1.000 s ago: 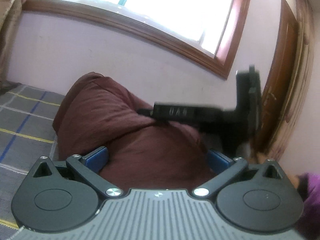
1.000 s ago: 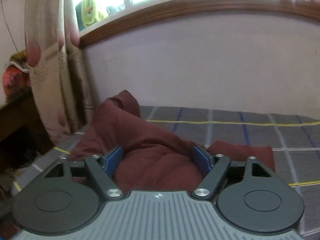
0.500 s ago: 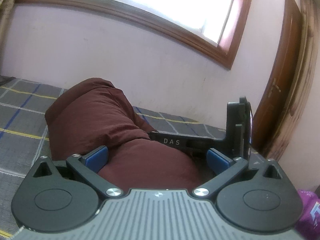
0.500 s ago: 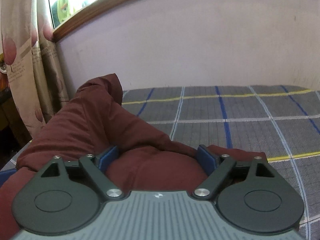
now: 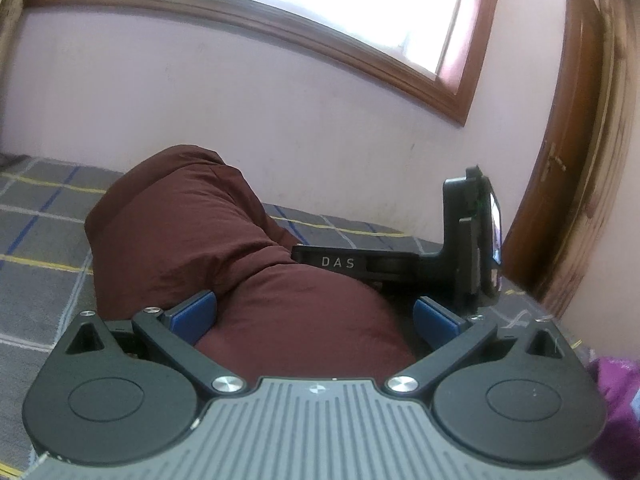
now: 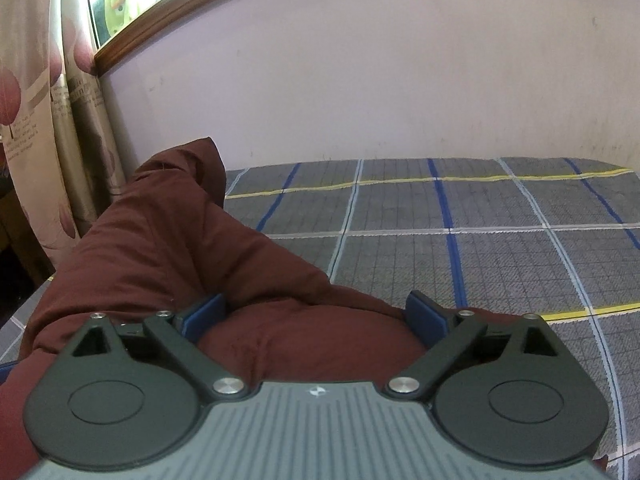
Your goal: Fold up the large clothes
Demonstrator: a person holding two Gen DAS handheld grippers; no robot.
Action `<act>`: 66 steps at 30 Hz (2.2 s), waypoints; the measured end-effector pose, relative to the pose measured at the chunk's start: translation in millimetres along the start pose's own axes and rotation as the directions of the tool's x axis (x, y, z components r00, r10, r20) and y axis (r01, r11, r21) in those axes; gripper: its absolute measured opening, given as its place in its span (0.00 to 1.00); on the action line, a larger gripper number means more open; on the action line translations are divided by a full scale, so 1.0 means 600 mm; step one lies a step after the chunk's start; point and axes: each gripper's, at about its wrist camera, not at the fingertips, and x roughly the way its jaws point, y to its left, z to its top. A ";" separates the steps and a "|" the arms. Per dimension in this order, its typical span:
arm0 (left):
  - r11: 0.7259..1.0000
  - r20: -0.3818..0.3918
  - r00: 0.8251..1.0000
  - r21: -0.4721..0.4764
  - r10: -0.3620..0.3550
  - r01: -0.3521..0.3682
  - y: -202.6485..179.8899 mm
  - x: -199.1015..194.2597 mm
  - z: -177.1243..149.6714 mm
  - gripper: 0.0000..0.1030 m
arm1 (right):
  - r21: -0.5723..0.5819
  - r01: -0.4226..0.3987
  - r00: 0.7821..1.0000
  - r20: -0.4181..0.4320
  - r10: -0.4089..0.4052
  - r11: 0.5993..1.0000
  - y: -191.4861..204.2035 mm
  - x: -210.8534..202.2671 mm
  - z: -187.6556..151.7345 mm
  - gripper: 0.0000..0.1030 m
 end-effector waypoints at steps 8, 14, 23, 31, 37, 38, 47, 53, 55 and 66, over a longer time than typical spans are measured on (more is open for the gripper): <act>0.996 -0.006 0.999 0.074 0.054 -0.054 -0.019 -0.009 -0.001 1.00 | 0.062 -0.039 0.998 0.050 0.036 0.997 -0.016 -0.033 -0.002 0.95; 0.993 -0.012 0.997 0.084 0.079 -0.077 -0.020 -0.014 0.002 1.00 | 0.076 -0.032 0.998 0.063 0.027 0.997 -0.013 -0.066 0.001 0.96; 0.991 -0.019 0.994 0.088 0.104 -0.101 -0.022 -0.016 0.004 1.00 | 0.050 -0.008 0.997 0.073 0.004 0.999 -0.010 -0.136 -0.008 0.96; 0.988 -0.017 0.992 0.091 0.124 -0.122 -0.024 -0.013 0.001 1.00 | -0.073 0.099 0.993 0.073 -0.094 0.992 -0.006 -0.206 -0.070 0.97; 0.984 -0.018 0.990 0.114 0.141 -0.138 -0.035 -0.007 -0.001 1.00 | -0.026 0.104 0.994 0.030 -0.103 0.994 -0.057 -0.227 -0.142 1.00; 0.982 -0.017 0.989 0.122 0.145 -0.142 -0.038 -0.006 -0.003 1.00 | -0.023 0.106 0.994 0.024 -0.105 0.994 -0.066 -0.227 -0.152 1.00; 0.972 0.020 0.978 0.112 0.208 -0.209 -0.052 -0.014 -0.004 1.00 | -0.008 0.095 0.995 0.028 -0.095 0.995 -0.075 -0.215 -0.171 1.00; 0.958 0.027 0.958 -0.005 0.285 -0.285 -0.052 -0.038 0.011 1.00 | 0.058 0.070 0.997 0.033 -0.072 0.996 -0.083 -0.232 -0.168 1.00; 0.949 0.046 0.949 -0.047 0.313 -0.311 -0.053 -0.054 0.015 1.00 | 0.053 0.085 0.996 0.034 -0.087 0.995 -0.078 -0.244 -0.161 1.00; 0.914 0.127 0.909 0.036 0.396 -0.404 -0.130 -0.141 0.039 1.00 | -0.047 0.236 0.958 0.178 -0.224 0.971 0.031 -0.382 -0.148 1.00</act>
